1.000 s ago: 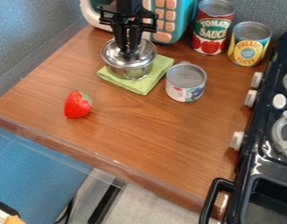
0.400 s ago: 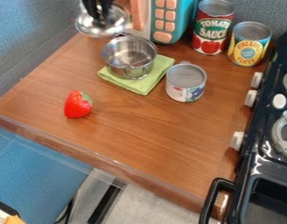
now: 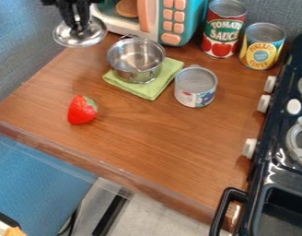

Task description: Take the lid of the silver pot and put on the left of the pot

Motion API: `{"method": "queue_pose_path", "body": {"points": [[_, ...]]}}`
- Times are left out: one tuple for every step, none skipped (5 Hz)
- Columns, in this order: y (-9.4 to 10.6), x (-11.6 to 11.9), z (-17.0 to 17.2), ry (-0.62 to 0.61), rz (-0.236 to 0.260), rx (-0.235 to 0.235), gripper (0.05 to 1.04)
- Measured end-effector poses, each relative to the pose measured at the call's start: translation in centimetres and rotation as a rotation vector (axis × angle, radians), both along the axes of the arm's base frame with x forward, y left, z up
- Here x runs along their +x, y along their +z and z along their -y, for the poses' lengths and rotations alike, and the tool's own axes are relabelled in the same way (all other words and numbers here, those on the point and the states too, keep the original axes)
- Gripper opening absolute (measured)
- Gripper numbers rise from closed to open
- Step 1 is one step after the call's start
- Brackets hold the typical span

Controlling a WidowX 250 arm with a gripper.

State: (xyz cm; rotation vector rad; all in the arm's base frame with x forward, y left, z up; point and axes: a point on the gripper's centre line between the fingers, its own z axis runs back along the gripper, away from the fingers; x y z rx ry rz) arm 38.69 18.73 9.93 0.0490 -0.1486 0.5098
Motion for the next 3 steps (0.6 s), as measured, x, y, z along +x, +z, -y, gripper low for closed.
{"method": "queue_pose_path", "body": {"points": [[-1.2, 0.0, -0.2, -0.002, -0.051, 0.037, 0.283], [-3.1, 0.4, -0.4, -0.014, -0.106, 0.063, 0.283], [-4.7, 0.7, -0.9, -0.027, -0.137, 0.065, 0.283]]}}
